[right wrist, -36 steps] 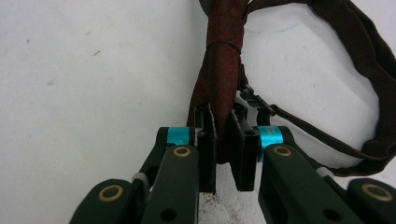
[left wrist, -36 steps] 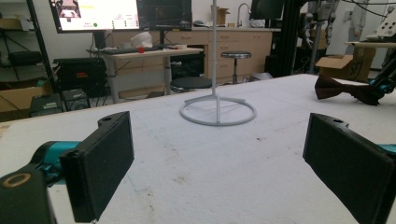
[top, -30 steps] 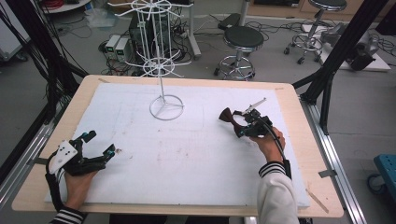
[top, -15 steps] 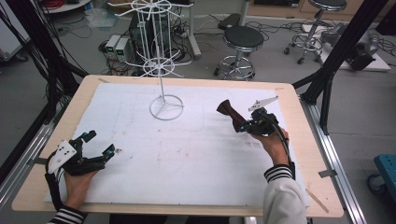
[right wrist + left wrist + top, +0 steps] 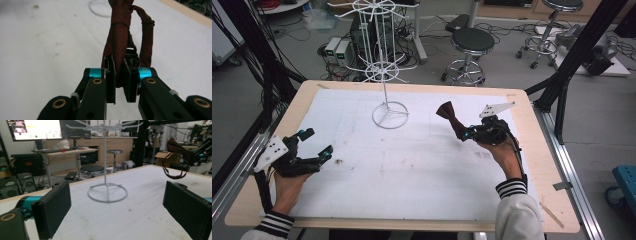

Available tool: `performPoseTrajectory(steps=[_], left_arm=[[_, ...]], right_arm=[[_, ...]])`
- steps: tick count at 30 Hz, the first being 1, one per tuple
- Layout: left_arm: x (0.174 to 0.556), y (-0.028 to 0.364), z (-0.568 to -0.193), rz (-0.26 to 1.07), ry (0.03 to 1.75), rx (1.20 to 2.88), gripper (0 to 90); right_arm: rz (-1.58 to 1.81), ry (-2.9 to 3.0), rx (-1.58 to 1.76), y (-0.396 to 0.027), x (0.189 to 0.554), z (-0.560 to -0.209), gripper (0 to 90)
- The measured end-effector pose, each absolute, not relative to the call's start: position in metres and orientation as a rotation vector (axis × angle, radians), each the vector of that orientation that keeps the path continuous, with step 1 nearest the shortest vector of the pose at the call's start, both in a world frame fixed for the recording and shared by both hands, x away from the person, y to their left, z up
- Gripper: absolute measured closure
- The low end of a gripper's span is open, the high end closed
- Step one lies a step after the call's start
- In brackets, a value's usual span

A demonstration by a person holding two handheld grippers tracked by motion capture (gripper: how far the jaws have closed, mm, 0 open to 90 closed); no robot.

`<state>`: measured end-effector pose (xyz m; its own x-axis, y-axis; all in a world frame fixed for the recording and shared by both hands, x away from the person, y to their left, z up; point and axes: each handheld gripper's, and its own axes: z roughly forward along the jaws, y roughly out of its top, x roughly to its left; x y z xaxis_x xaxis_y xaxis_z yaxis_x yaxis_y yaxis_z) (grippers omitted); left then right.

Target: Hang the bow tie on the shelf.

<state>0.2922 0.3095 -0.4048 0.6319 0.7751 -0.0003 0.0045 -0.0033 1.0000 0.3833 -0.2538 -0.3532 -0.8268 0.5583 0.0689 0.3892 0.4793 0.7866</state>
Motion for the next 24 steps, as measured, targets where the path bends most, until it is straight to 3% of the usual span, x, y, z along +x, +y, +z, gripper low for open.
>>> performPoseTrajectory(steps=[24], left_arm=[[0.325,0.27,-0.342,0.456,0.518,1.641,7.0]], right_arm=[[1.509,2.548,0.454,-0.216,0.364,-0.321,83.3]])
